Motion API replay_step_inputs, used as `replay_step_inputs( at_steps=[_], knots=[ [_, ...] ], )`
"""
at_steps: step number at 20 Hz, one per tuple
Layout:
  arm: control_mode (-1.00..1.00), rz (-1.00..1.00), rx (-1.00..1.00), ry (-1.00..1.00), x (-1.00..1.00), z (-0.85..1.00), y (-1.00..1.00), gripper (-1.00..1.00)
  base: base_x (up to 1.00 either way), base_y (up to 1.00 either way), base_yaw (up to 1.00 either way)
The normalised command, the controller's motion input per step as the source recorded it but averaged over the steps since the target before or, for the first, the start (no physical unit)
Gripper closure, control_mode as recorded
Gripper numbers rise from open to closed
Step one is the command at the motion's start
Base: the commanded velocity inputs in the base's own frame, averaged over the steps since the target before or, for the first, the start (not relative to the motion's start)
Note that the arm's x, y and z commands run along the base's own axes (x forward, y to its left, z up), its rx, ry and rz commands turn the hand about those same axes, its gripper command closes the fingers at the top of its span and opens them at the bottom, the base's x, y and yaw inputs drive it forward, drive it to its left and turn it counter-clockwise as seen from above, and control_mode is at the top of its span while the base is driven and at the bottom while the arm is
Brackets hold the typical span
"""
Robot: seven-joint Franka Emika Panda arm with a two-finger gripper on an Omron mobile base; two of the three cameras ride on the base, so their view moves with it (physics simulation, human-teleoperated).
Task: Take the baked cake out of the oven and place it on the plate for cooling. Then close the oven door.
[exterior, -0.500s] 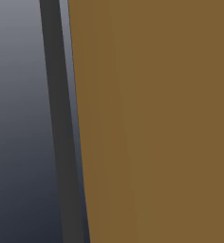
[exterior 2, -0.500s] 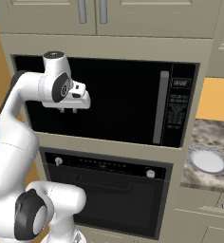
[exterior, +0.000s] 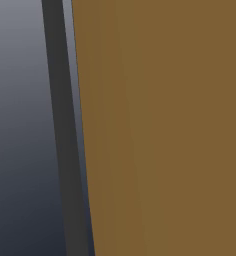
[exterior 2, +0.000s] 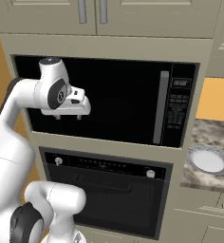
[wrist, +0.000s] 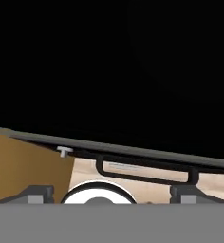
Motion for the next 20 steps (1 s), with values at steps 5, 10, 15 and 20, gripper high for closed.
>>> replay_step_inputs(
  at_steps=[5, 10, 15, 20],
  knots=[
    [-1.00, 0.00, -0.04, 0.00, -0.02, -0.23, 0.00, -1.00, 0.00, 0.00, 0.00],
    [-1.00, 0.01, 0.00, 0.00, -0.09, -0.12, -0.04, -1.00, 0.00, 0.00, 0.00],
    [-1.00, 0.24, -0.10, 0.00, -0.58, -0.52, -0.62, -1.00, 0.00, 0.00, 0.00],
    [-1.00, 0.24, -0.11, 0.03, -0.18, -0.46, -0.39, -1.00, 0.00, 0.00, 0.00]
  ],
)
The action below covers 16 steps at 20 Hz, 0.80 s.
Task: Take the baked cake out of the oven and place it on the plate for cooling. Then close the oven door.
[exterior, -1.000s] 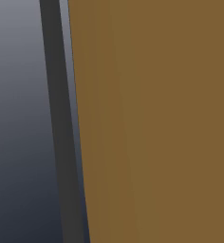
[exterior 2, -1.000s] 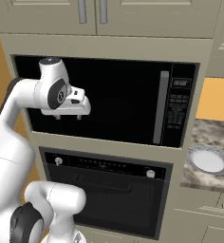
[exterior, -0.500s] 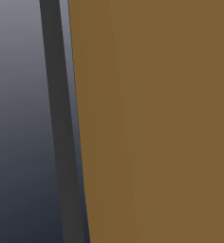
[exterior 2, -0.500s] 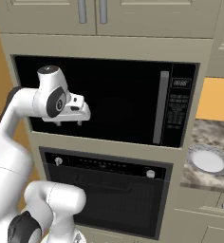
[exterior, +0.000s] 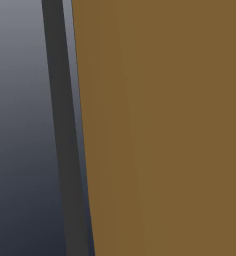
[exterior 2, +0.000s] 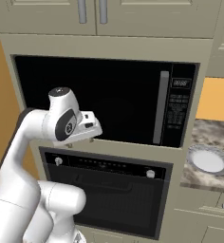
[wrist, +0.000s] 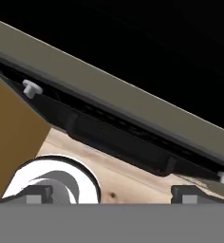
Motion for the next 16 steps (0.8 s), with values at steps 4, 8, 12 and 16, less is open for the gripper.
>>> replay_step_inputs(
  at_steps=[4, 8, 12, 16],
  knots=[
    [-1.00, 0.00, -0.02, 0.17, 0.24, -0.02, 0.00, -1.00, 0.00, 0.00, 0.00],
    [-1.00, 0.00, 0.00, 0.16, 0.09, -0.04, 0.00, -1.00, 0.00, 0.00, 0.00],
    [-1.00, 0.01, 0.00, 0.13, 0.01, -0.03, 0.00, -1.00, 0.00, 0.00, 0.00],
    [1.00, 0.00, -0.02, 0.06, 0.00, 0.00, 0.01, -1.00, 0.00, 0.00, 0.00]
  ],
)
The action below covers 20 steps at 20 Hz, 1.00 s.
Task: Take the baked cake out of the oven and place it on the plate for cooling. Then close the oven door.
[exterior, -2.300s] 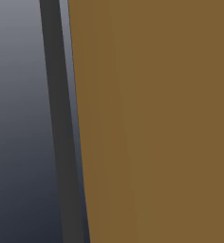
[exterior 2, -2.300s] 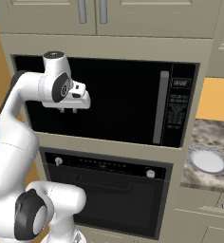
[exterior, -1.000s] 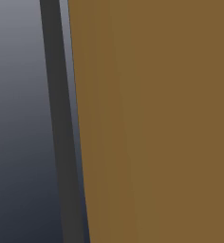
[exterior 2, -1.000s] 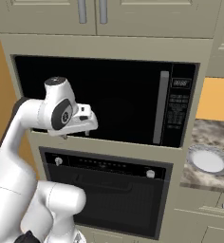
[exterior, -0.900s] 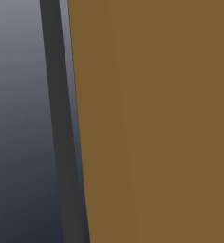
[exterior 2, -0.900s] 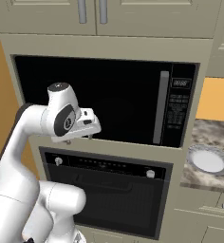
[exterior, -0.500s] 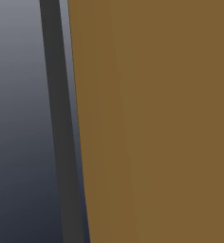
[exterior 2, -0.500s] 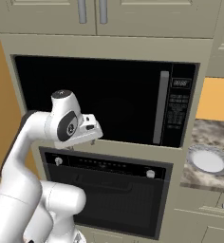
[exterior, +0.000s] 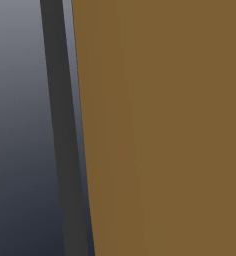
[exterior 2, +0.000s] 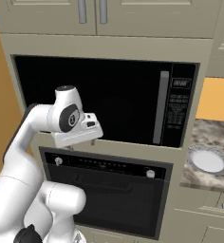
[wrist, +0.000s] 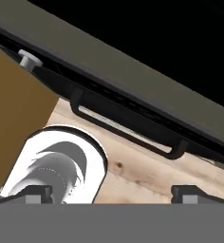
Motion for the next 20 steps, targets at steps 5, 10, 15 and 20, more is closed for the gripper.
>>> replay_step_inputs(
  at_steps=[5, 10, 15, 20],
  knots=[
    [1.00, 0.00, 0.00, 0.00, 0.00, 0.00, 0.00, -1.00, -0.39, -0.63, 0.33],
    [1.00, 0.00, 0.00, 0.00, 0.00, 0.00, 0.00, -1.00, -0.58, -0.79, 0.47],
    [1.00, 0.00, 0.00, 0.00, 0.00, 0.00, 0.00, -1.00, -0.50, -0.78, 0.51],
    [1.00, 0.00, 0.00, 0.00, 0.00, 0.00, 0.00, -1.00, -0.22, -0.77, 0.53]
  ],
)
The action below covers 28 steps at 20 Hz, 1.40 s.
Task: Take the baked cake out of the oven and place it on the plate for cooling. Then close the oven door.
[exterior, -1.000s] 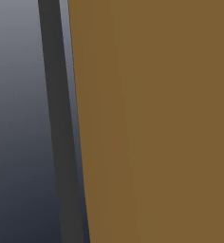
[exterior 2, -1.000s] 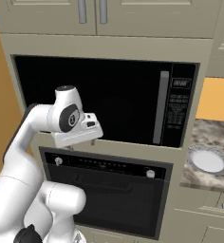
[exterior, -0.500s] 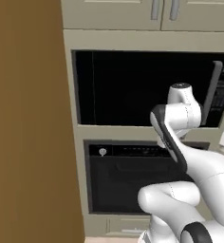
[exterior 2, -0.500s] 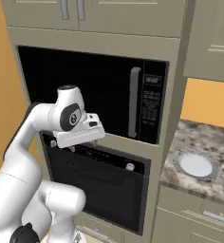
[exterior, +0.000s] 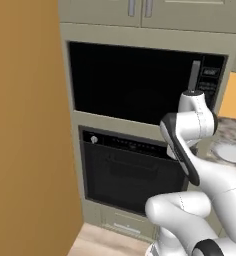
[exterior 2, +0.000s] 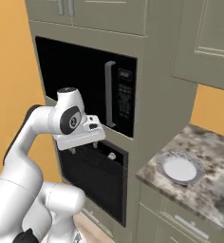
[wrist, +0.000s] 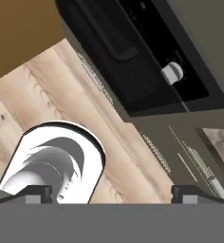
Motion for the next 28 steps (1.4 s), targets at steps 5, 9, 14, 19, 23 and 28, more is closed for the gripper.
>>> replay_step_inputs(
  at_steps=[5, 9, 14, 19, 23, 28],
  knots=[
    [1.00, 0.00, 0.00, 0.00, 0.00, 0.00, 0.00, -1.00, -0.15, -0.64, 0.49],
    [1.00, 0.00, 0.00, 0.00, 0.00, 0.00, 0.00, -1.00, -0.11, -0.63, 0.48],
    [1.00, 0.00, 0.00, 0.00, 0.00, 0.00, 0.00, -1.00, -0.01, -0.72, 0.44],
    [1.00, 0.00, 0.00, 0.00, 0.00, 0.00, 0.00, -1.00, 0.00, -0.58, 0.32],
    [1.00, 0.00, 0.00, 0.00, 0.00, 0.00, 0.00, -1.00, -0.09, -0.05, 0.07],
    [1.00, 0.00, 0.00, 0.00, 0.00, 0.00, 0.00, -1.00, -0.20, -0.03, 0.00]
  ],
)
